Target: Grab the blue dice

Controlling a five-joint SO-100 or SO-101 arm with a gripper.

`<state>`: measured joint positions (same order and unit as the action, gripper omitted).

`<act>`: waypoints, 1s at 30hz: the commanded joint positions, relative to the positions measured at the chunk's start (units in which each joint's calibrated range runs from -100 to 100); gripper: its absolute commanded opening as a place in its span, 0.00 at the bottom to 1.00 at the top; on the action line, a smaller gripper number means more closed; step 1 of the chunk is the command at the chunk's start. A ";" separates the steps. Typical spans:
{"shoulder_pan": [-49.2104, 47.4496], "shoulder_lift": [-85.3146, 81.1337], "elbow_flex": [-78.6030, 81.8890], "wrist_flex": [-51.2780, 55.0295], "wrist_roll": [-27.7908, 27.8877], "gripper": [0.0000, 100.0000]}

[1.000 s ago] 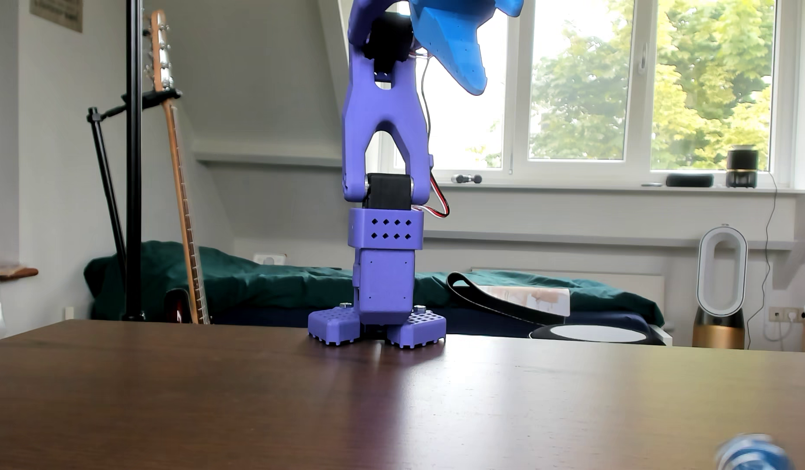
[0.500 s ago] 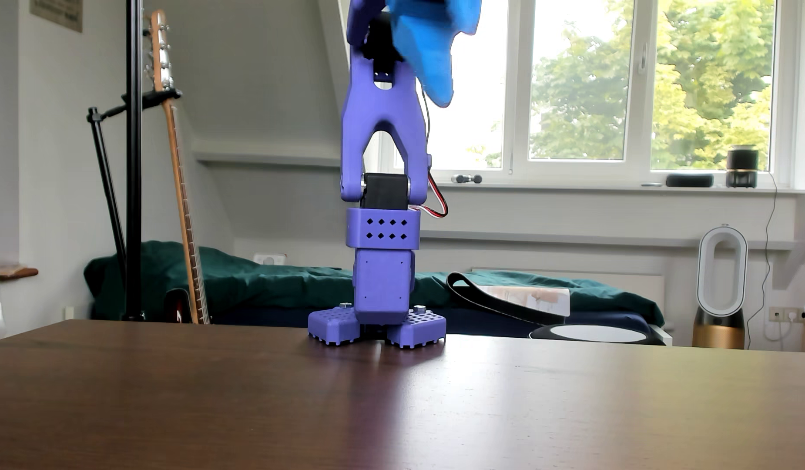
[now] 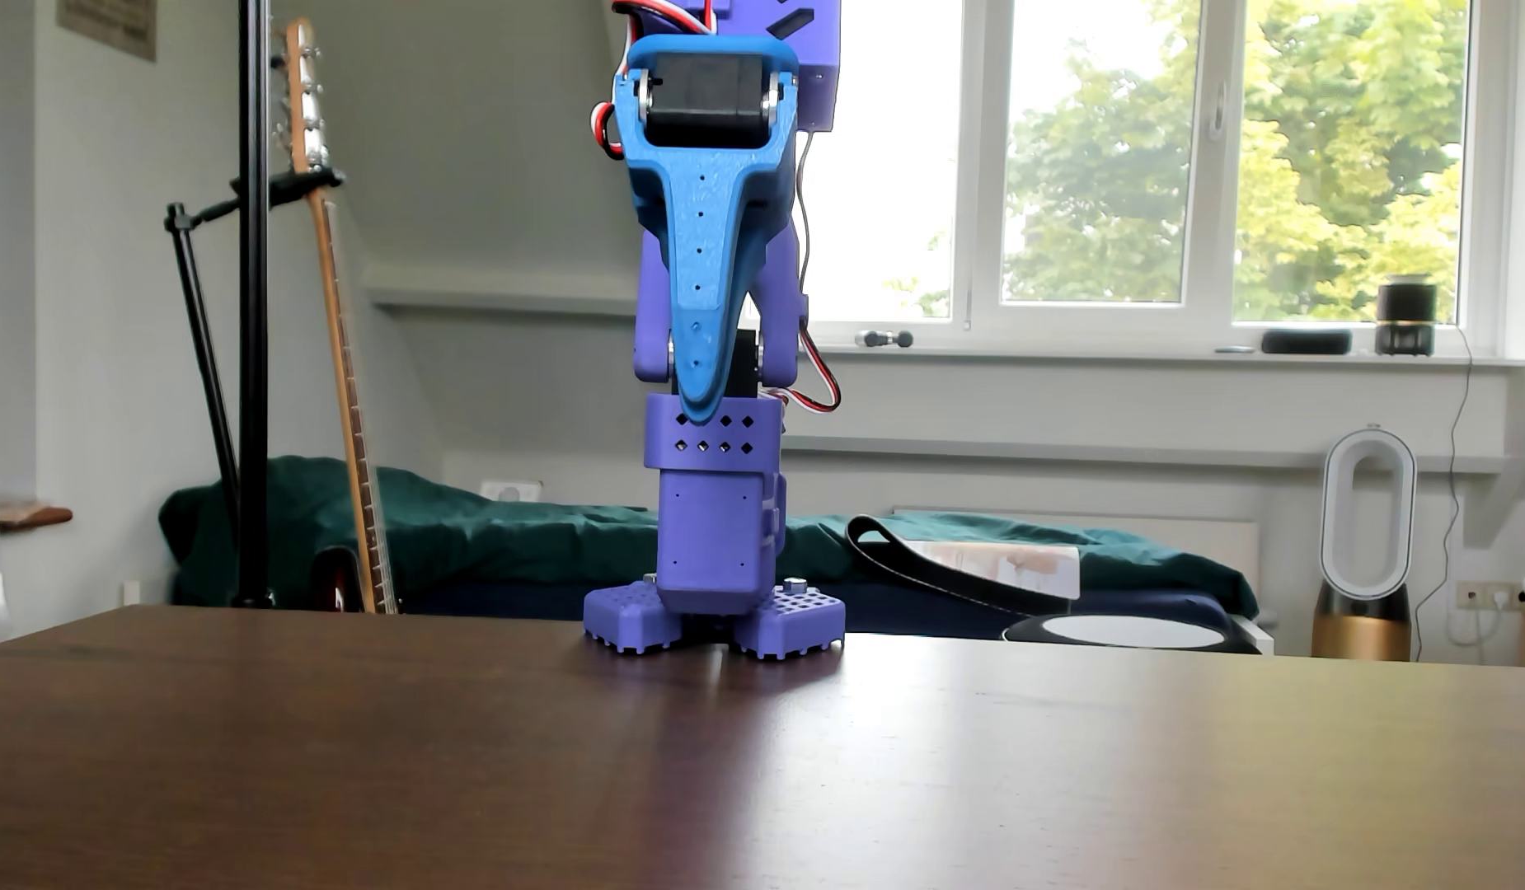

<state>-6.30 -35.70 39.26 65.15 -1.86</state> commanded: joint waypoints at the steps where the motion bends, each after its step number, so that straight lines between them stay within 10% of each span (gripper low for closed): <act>1: -0.49 -17.83 8.67 -2.85 -0.30 0.02; 30: 3.60 -52.49 46.37 -3.71 0.12 0.02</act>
<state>-2.97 -83.86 83.76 62.89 -1.86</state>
